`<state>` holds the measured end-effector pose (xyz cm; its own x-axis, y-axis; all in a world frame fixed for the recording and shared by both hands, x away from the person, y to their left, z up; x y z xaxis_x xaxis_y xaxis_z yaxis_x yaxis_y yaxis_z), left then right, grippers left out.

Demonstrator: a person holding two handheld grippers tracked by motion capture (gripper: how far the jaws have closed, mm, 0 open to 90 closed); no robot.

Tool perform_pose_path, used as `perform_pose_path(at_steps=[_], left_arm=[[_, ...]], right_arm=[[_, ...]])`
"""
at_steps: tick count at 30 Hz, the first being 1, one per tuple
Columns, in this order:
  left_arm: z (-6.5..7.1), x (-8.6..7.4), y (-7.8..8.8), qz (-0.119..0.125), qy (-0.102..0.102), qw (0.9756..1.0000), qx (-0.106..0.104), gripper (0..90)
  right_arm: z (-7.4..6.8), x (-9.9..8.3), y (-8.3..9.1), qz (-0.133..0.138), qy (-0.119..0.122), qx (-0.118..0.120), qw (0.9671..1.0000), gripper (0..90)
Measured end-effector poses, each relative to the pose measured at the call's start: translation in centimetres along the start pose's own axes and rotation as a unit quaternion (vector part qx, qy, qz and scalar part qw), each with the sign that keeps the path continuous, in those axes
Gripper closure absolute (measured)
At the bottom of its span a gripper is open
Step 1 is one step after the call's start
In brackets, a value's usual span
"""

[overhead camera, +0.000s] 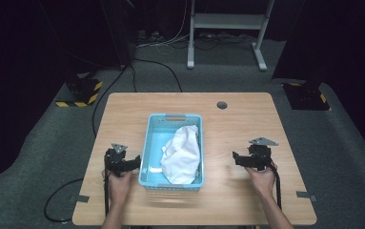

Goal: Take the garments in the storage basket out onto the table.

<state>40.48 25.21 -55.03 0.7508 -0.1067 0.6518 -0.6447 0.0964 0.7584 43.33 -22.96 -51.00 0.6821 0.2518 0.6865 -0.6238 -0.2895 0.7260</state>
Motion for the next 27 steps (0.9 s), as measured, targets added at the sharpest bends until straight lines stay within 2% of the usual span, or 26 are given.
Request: perform_pose_path(at_steps=[10, 11, 17, 27], left_arm=[[0.0, 0.0, 0.0, 0.000, 0.001, 1.0000, 0.001, 11.7], [0.0, 0.0, 0.0, 0.000, 0.001, 1.0000, 0.001, 11.7], [0.0, 0.0, 0.0, 0.000, 0.001, 1.0000, 0.000, 11.6], [0.0, 0.0, 0.0, 0.000, 0.001, 1.0000, 0.000, 11.6]], right_arm=[[-0.8, 1.4, 0.7, 0.012, 0.012, 0.017, 0.9997, 7.6], [-0.9, 1.7, 0.8, 0.018, 0.013, 0.027, 0.9994, 7.3], [-1.3, 2.5, 1.3, 0.032, 0.013, 0.048, 0.9982, 6.3], [-1.9, 3.7, 1.9, 0.047, 0.022, 0.056, 0.9971, 5.6]])
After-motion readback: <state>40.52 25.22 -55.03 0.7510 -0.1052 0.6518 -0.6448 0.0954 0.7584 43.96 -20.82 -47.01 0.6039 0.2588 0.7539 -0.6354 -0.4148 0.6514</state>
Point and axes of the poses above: each handheld gripper's, and its own axes: y roughly backward along the jaws, x roughly out of its top, z roughly to its right, the point moved 1 cm from there along -y, roughly forward along the jaws, and after that the axes turned 6 degrees about -z, right-handed, at the moved point
